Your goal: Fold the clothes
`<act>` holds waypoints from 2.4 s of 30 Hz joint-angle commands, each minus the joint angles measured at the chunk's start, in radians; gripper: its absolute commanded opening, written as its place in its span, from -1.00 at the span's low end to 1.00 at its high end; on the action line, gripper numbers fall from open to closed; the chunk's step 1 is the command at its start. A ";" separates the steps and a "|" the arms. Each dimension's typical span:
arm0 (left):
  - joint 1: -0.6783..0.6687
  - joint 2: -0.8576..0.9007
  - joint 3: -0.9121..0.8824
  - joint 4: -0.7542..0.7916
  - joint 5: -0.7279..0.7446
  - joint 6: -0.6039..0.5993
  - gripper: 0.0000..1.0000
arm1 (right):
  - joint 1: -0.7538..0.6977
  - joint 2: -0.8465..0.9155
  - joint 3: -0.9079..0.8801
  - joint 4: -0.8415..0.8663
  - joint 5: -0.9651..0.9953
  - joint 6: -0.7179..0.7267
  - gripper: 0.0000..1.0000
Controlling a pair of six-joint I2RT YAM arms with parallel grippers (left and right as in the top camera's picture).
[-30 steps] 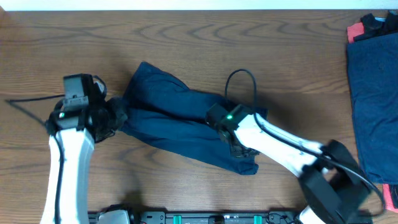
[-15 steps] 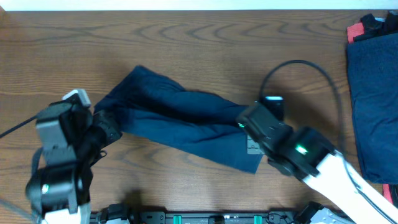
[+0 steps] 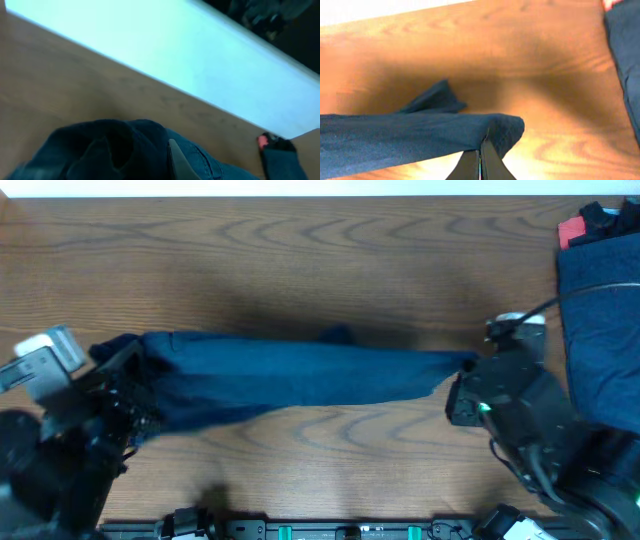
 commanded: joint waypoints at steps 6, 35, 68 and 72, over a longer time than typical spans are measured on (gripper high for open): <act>0.005 -0.004 0.159 0.003 0.026 -0.046 -0.88 | -0.010 -0.002 0.184 -0.021 0.122 -0.070 -0.98; 0.005 0.066 0.374 0.228 0.215 -0.255 -0.88 | -0.010 0.017 0.489 0.076 0.331 -0.143 -0.97; 0.005 1.220 0.374 0.343 -0.341 0.012 -0.70 | -0.206 0.938 0.489 0.525 0.173 -0.138 -0.97; 0.008 1.353 0.374 0.383 -0.352 0.013 -0.68 | -0.235 1.023 0.489 0.547 0.190 -0.095 -0.98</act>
